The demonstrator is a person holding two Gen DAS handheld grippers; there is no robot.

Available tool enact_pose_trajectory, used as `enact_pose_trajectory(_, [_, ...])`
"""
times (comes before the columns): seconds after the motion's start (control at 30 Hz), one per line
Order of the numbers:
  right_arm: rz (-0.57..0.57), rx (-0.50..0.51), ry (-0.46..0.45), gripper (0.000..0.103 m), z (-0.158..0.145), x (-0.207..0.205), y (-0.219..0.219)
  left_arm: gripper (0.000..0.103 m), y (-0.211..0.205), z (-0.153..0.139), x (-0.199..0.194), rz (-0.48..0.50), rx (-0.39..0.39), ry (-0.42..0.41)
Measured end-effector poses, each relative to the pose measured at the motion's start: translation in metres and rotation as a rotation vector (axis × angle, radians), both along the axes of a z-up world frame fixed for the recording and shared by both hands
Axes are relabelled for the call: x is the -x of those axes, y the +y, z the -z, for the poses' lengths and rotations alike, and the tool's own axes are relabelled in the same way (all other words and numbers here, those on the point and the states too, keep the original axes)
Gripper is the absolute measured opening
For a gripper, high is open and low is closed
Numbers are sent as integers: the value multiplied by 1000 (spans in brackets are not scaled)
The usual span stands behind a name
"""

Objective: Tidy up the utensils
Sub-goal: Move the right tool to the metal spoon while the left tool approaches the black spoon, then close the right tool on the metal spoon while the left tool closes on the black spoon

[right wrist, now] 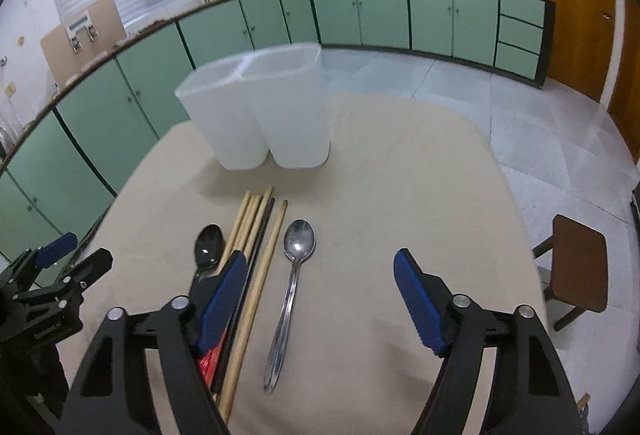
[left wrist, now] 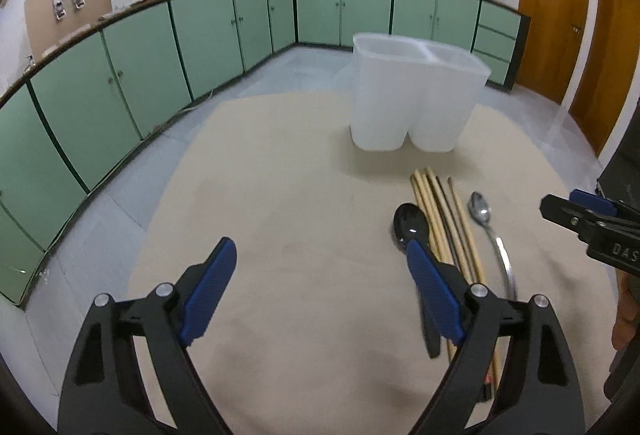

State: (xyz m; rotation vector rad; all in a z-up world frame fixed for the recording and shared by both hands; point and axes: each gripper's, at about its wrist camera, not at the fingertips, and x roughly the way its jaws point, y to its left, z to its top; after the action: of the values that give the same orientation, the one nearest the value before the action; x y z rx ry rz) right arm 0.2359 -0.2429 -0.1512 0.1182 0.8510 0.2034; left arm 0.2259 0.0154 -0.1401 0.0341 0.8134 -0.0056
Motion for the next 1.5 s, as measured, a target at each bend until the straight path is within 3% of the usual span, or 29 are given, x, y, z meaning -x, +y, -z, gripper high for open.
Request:
enact_pose_trajectory(0.23, [-47, 11, 80, 62, 30, -28, 15, 85, -2, 23, -17, 5, 6, 53])
enact_pose_trajectory(0.5, [-54, 32, 122, 49, 48, -40, 23, 85, -5, 29, -22, 30, 24, 74])
enact_pose_trajectory(0.63, [-73, 35, 112, 28, 48, -41, 27, 85, -17, 33, -23, 65, 35, 83])
enact_pose_trajectory(1.07, [-71, 15, 122, 28, 43, -34, 8, 87, -51, 71, -46, 104, -26, 181])
enact_pose_trajectory(1.5, [-82, 45, 102, 28, 48, -33, 17, 88, -36, 73, -60, 31, -28, 175])
